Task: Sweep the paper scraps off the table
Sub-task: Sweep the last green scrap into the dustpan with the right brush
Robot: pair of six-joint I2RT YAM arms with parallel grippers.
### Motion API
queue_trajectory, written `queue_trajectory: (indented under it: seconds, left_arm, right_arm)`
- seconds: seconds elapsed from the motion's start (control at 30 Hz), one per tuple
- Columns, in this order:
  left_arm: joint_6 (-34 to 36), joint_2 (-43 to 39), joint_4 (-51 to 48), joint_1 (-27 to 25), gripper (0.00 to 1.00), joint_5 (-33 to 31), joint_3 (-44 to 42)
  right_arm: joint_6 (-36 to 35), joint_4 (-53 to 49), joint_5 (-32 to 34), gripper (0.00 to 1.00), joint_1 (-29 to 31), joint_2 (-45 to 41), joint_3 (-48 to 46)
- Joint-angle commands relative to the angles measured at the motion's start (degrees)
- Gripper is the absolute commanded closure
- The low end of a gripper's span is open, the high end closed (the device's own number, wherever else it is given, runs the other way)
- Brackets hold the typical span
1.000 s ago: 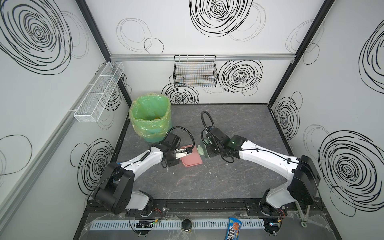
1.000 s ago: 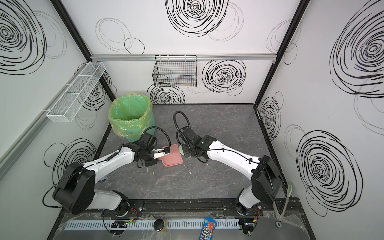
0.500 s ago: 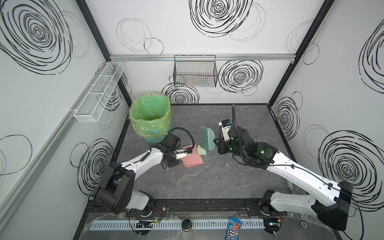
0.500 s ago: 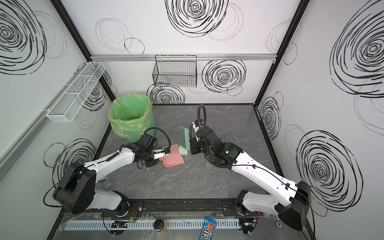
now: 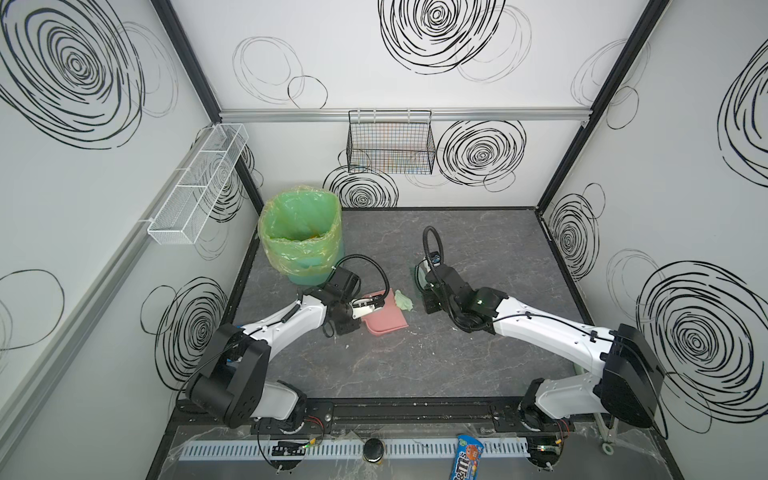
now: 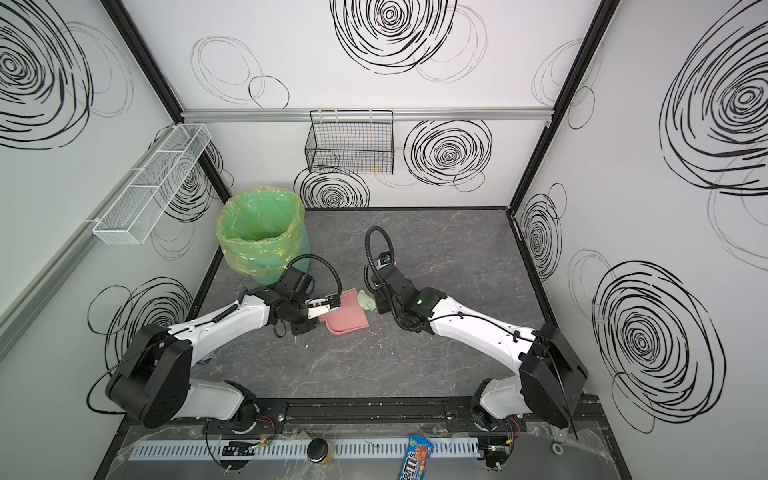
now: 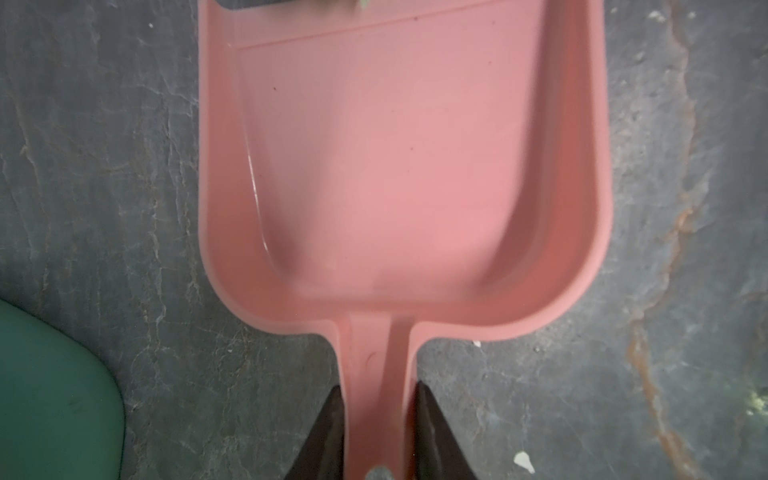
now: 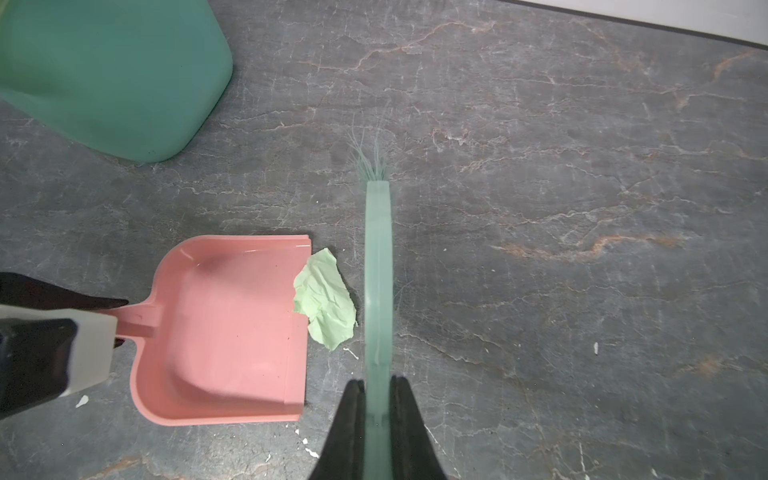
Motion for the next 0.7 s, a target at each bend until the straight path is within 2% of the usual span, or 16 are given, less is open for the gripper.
queue_trajectory:
  seconds: [0.0, 0.23, 0.43, 0.53, 0.67]
  left_arm:
    - [-0.2, 0.2, 0.5, 0.0, 1.00, 1.3, -0.4]
    - [-0.5, 1.0, 0.9, 0.1, 1.00, 2.1, 0.2]
    - [-0.5, 0.6, 1.2, 0.1, 1.00, 2.4, -0.7]
    - [-0.4, 0.3, 1.3, 0.1, 1.00, 2.4, -1.0]
    - [-0.5, -0.1, 1.1, 0.1, 1.00, 2.4, -0.8]
  right_arm:
    - [-0.6, 0.7, -1.8, 1.00, 0.6, 1.1, 1.6]
    - [0.8, -1.9, -12.9, 1.00, 0.6, 2.8, 2.5]
    - [2.8, 3.5, -24.7, 1.00, 0.5, -2.6, 0.1]
    - [3.1, 5.0, -25.9, 1.00, 0.1, -6.8, -0.7]
    - [4.1, 5.3, -22.0, 1.00, -0.3, -11.9, -1.6]
